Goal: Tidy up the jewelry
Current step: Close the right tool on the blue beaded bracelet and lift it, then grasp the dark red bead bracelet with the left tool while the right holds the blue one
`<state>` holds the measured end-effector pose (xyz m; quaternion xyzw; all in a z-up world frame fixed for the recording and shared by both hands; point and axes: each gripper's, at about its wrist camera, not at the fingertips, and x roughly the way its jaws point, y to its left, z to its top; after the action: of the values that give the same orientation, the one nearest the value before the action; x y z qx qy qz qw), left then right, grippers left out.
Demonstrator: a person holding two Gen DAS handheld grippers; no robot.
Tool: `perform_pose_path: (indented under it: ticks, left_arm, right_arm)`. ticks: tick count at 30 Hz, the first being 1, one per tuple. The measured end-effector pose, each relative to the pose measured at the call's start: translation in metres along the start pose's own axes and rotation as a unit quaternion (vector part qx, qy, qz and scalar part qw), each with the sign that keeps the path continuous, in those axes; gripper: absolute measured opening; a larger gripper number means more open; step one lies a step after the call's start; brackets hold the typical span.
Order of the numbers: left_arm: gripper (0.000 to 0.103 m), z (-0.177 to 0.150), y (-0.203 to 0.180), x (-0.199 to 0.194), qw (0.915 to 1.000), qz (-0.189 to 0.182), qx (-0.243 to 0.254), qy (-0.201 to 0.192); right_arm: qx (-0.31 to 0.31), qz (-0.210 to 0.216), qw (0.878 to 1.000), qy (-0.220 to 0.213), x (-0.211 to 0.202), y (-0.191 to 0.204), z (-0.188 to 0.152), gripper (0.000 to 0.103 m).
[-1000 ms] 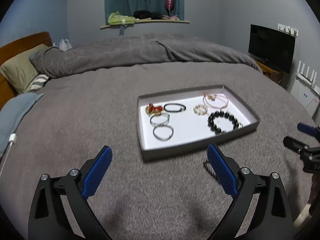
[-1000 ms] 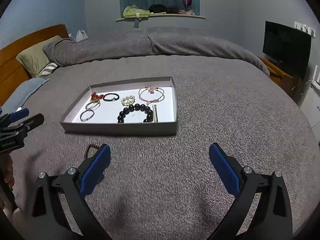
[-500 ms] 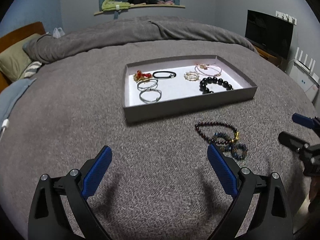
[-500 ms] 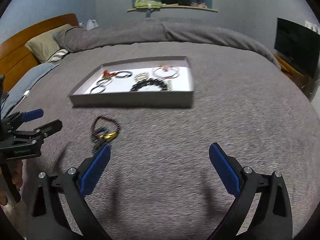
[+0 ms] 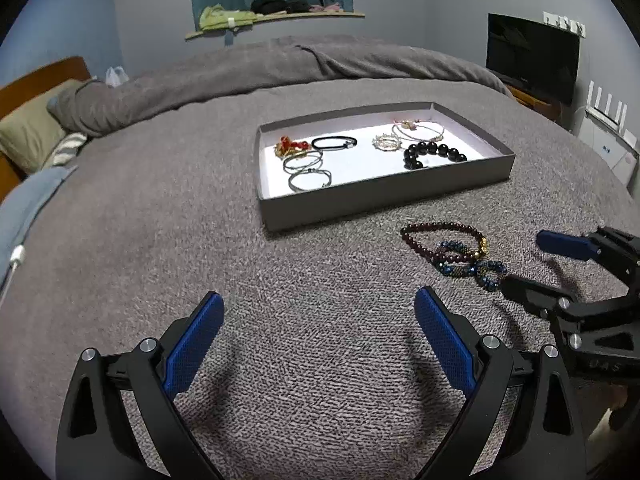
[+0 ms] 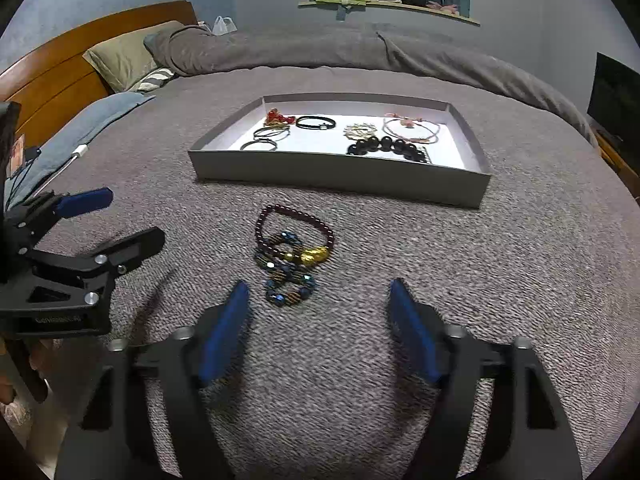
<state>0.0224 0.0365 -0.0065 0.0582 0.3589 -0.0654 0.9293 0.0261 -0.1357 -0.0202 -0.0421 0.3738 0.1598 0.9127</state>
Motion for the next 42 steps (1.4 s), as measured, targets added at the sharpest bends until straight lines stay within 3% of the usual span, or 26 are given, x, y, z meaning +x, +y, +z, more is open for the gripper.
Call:
perform_pose_path:
  ticks: [3,6,10,18,22,34,40,42]
  left_arm:
    - [0.095,0.000,0.003,0.002,1.0000,-0.006,-0.006,0.005]
    - [0.095,0.000,0.003,0.002,0.9999,-0.008,-0.007,0.003]
    - [0.095,0.000,0.004,0.002,0.9999,-0.011,-0.008,0.001]
    - [0.095,0.000,0.008,0.000,0.9999,-0.010,-0.012,-0.002]
    - [0.095,0.000,0.009,0.001,0.9999,-0.010,-0.013,-0.002]
    - [0.095,0.009,-0.008,0.010,0.9995,-0.032,-0.007,0.005]
    - [0.092,0.021,-0.024,0.028,0.9980,-0.060,-0.009,0.020]
    - [0.086,0.025,-0.029,0.034,0.9974,-0.066,-0.007,0.026]
  right_arm:
    - [-0.004,0.008,1.000,-0.006,-0.001,0.005,0.004,0.043]
    - [-0.015,0.021,1.000,-0.008,-0.001,0.012,0.008,0.039]
    - [-0.030,0.028,0.999,0.011,0.009,0.021,0.009,0.027]
    - [-0.035,0.020,0.998,0.041,0.030,0.023,0.007,0.025]
    - [-0.045,0.009,0.998,0.049,0.034,0.023,0.006,0.008]
    - [-0.001,0.024,0.999,0.023,-0.007,-0.010,0.008,0.007]
    - [0.029,-0.008,1.000,0.009,-0.019,-0.040,0.007,0.007]
    - [0.037,-0.026,0.999,0.001,-0.021,-0.050,0.008,0.007]
